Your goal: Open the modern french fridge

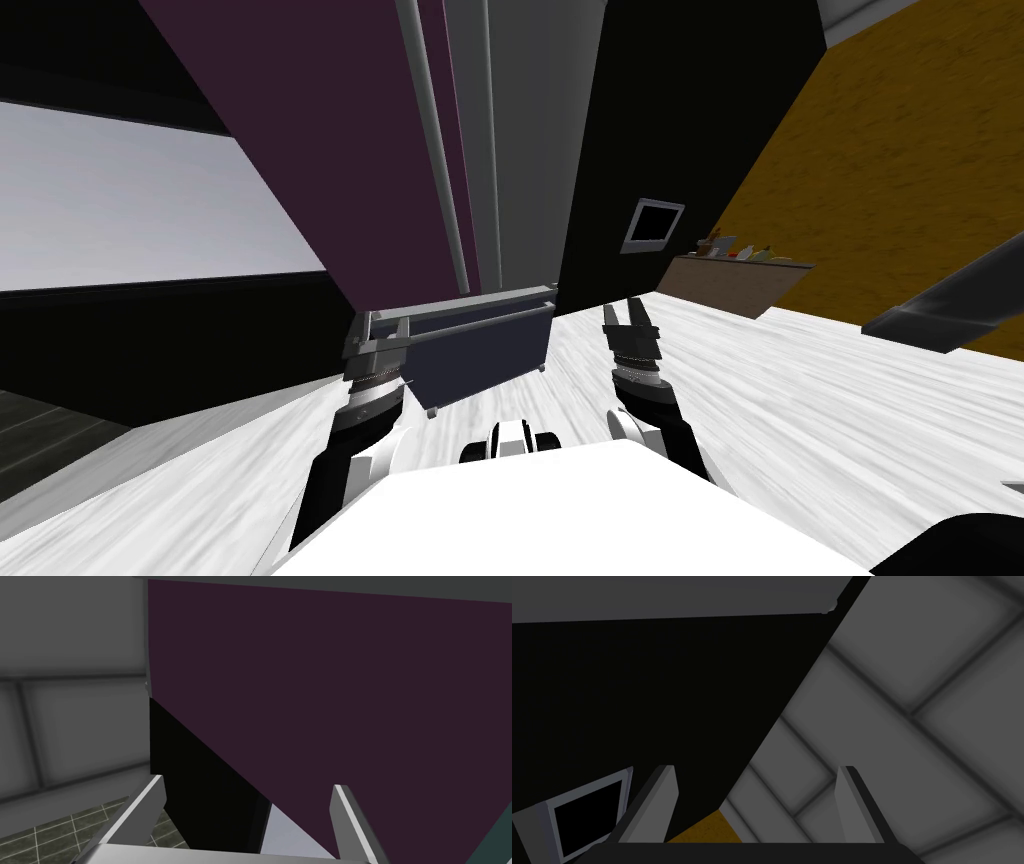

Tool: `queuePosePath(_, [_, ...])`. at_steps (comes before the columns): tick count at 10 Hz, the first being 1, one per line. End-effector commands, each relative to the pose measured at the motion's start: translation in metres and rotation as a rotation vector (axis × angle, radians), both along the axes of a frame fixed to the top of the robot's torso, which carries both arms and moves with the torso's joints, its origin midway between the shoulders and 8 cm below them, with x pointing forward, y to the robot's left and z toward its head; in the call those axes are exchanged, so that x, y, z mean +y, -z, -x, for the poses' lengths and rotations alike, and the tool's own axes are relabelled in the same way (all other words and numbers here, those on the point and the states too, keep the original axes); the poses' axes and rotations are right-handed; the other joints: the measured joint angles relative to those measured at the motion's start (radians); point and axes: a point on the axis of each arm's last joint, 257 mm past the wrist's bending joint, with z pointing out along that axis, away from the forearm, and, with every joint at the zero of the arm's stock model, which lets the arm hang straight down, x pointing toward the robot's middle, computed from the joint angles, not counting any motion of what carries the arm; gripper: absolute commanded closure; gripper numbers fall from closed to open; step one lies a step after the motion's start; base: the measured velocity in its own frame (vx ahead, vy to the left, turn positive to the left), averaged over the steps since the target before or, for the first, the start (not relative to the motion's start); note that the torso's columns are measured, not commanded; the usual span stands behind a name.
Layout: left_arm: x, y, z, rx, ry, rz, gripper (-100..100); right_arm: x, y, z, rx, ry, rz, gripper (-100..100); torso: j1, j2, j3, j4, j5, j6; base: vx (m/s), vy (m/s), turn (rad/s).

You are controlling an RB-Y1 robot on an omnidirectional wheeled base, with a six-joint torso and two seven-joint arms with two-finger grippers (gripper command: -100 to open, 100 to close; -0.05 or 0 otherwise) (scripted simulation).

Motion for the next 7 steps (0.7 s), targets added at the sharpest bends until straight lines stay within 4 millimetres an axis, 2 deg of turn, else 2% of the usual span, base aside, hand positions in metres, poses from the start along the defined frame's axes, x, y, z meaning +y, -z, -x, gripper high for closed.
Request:
queuePosePath(1, [-0.004, 0.009, -0.005, 0.017, 0.026, -0.048, -100, 0.0, 0.0, 0.0, 0.0, 0.0, 0.0, 0, 0.0, 0.002, -0.005, 0.003, 0.0, 0.0, 0.033, -0.017, 0.002])
queuePosePath(7, [0.0, 0.048, -0.018, 0.064, 0.056, -0.111, -100, 0.0, 0.0, 0.0, 0.0, 0.0, 0.0, 0, 0.0, 0.004, -0.005, 0.004, 0.0, 0.0, 0.051, -0.02, 0.003])
